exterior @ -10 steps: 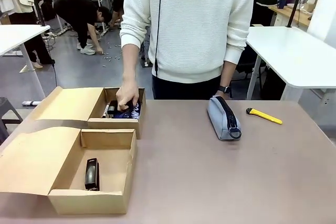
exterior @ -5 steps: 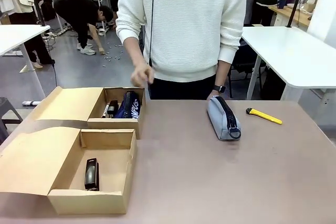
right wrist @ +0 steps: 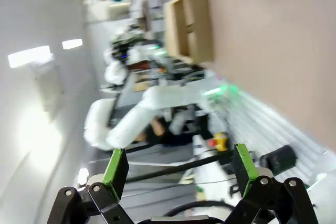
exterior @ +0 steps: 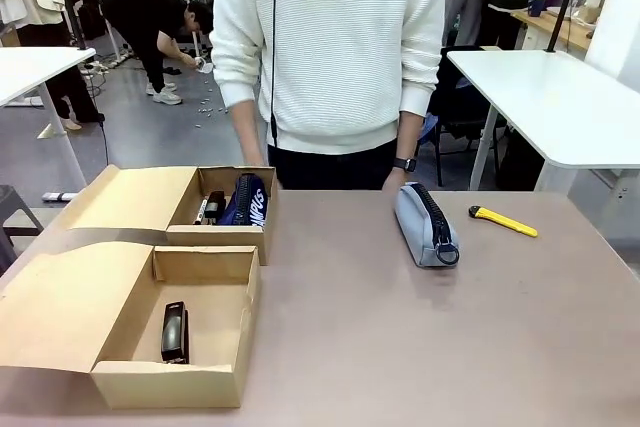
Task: Place items inside the box.
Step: Pick up a Pencil pouch or Stapler and place it inside the Mailer Box closest to the robot.
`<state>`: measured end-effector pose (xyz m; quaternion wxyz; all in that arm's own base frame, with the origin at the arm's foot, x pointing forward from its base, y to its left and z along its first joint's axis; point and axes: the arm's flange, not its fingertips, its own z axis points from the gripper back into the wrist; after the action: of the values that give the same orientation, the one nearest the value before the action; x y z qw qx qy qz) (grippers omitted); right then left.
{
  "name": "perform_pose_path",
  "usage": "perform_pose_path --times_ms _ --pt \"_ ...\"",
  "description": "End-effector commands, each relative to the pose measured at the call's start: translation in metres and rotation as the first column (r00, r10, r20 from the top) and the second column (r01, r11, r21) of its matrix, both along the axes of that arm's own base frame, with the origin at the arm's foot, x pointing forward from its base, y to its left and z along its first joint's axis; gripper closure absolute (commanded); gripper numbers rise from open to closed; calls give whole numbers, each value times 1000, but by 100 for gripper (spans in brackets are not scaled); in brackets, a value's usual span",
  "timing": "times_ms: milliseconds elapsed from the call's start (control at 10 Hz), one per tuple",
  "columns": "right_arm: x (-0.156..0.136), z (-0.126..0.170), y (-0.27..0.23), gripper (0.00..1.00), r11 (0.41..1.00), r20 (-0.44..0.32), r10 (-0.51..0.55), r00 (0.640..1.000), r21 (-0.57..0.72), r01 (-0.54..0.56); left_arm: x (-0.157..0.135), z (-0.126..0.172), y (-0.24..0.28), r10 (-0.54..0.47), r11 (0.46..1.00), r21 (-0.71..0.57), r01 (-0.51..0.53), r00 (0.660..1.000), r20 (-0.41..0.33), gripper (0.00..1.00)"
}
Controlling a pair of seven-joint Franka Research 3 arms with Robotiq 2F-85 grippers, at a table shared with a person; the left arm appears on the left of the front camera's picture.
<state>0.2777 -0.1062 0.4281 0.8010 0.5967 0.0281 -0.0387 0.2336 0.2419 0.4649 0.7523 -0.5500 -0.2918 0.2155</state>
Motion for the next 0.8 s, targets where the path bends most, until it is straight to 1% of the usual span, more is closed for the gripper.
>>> perform_pose_path --times_ms 0,100,200,300,400,500,600,700 --pt "43 25 109 0 935 -11 42 999 -353 -43 0 1 0 1 1000 -8 -1 1000 31 0" --pt "55 24 138 0 843 -10 4 1000 -538 -9 0 1 0 1 1000 -8 -1 1000 31 0" --pt "54 22 149 0 739 -16 -2 1000 -674 -9 0 1 0 1 1000 -8 -1 1000 31 0" --pt "37 24 147 0 603 15 -53 999 -796 44 0 1 0 1 1000 -8 -1 1000 31 0" --pt "13 32 146 0 527 102 -81 991 -840 129 0 1 0 1 1000 -8 -1 1000 31 0" --pt "-14 45 154 0 547 224 4 975 -816 185 0 1 0 1 1000 -8 -1 1000 31 0" --pt "57 40 165 0 674 83 -4 997 -736 64 0 1 0 1 1000 -8 -1 1000 31 0" --pt "57 40 165 0 674 83 -4 997 -736 64 0 1 0 1 1000 -8 -1 1000 31 0"
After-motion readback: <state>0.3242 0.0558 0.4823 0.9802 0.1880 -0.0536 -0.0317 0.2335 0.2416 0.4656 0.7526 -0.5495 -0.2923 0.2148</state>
